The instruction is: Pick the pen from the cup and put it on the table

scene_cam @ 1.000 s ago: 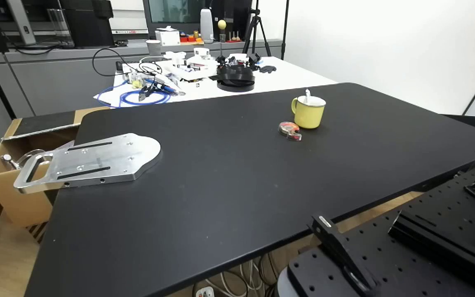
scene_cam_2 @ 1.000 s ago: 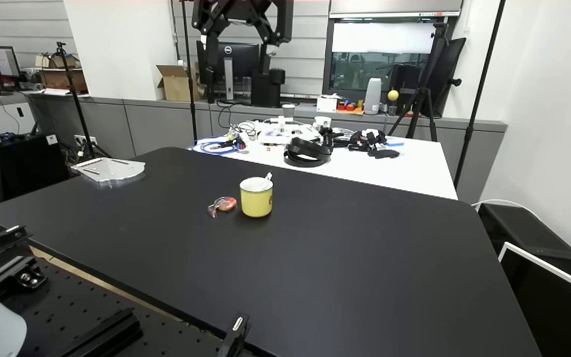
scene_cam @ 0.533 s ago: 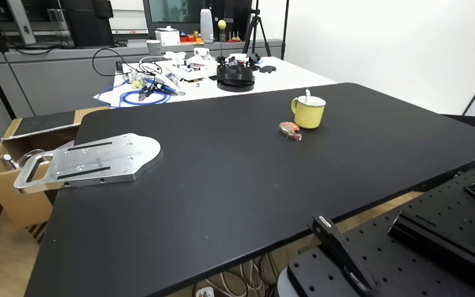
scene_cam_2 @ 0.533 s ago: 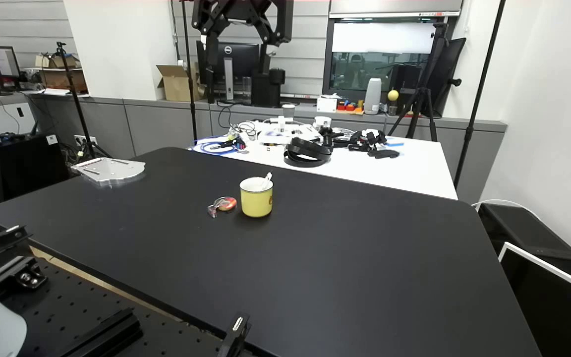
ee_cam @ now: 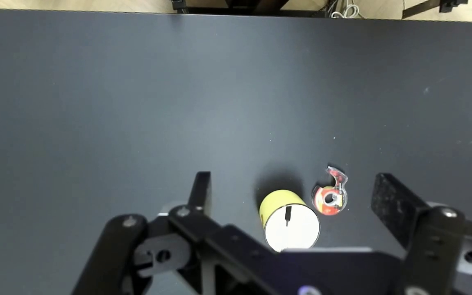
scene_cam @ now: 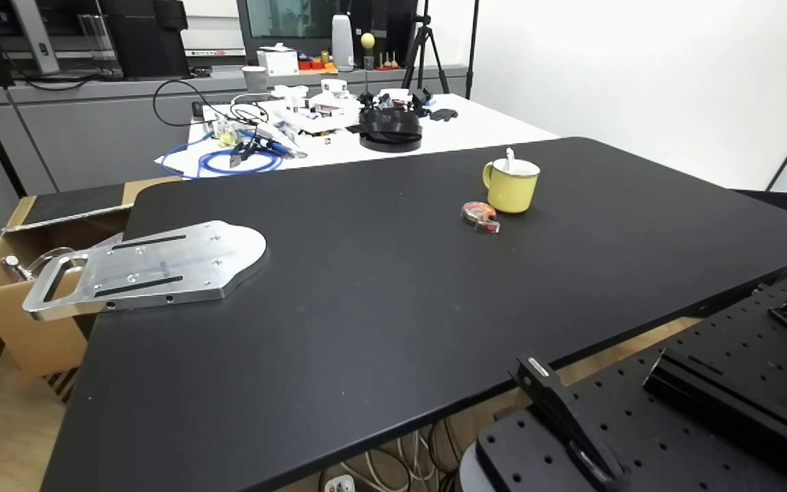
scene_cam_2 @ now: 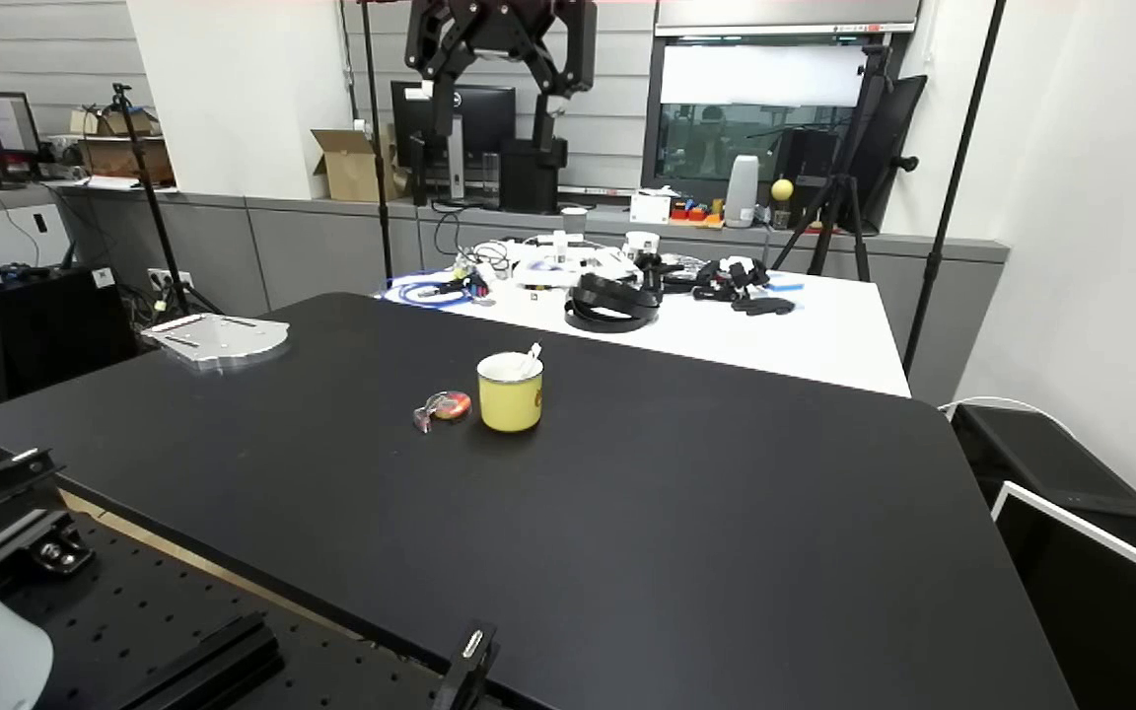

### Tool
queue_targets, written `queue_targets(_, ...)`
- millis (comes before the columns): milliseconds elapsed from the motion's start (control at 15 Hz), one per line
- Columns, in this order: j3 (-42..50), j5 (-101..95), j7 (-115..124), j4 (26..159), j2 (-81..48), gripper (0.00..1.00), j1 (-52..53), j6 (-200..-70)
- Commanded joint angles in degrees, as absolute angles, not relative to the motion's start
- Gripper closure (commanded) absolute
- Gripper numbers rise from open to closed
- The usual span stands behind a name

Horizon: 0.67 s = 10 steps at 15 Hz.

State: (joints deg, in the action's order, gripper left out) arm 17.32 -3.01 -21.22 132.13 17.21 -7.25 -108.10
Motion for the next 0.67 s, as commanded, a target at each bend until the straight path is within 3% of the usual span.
queue_targets(0, 15.8, -1.0, -18.8, 122.6, 7.4, 0.0, -7.6, -106.4)
queue_targets(600, 12.0, -0.6, 0.3, 97.5, -17.4, 0.0, -8.2, -101.1)
